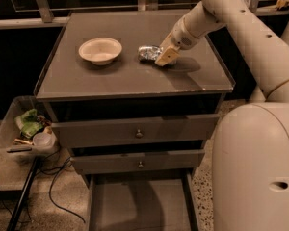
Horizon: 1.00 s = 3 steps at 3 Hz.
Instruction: Place redbull can into bottom drawer
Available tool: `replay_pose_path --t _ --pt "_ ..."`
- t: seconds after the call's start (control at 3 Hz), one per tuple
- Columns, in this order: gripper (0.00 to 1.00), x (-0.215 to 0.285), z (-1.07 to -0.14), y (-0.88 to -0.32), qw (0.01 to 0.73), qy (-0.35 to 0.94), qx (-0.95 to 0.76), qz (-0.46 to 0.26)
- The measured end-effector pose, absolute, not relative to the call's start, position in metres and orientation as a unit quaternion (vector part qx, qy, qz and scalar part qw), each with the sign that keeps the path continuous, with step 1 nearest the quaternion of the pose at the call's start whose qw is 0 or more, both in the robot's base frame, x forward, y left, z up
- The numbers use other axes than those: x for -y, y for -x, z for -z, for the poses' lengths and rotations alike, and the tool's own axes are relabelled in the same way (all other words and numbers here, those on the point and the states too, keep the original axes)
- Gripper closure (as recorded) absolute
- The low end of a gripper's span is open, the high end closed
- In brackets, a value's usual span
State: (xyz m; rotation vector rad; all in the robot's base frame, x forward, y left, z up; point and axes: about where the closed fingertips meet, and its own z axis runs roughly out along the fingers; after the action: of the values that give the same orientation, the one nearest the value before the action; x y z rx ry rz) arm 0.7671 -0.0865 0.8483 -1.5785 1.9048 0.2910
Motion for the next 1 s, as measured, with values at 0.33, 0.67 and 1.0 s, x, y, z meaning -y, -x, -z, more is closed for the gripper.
replay_pose_path --t 0.33,0.67,1.0 --pt "1.0 0.086 -0.848 -0.767 0.32 0.6 -0.725 -0.111" --pt "1.0 0.087 -0.861 -0.765 0.317 0.606 -0.723 -0.104" --pt "1.0 0.094 -0.879 -0.748 0.32 0.61 -0.718 -0.103"
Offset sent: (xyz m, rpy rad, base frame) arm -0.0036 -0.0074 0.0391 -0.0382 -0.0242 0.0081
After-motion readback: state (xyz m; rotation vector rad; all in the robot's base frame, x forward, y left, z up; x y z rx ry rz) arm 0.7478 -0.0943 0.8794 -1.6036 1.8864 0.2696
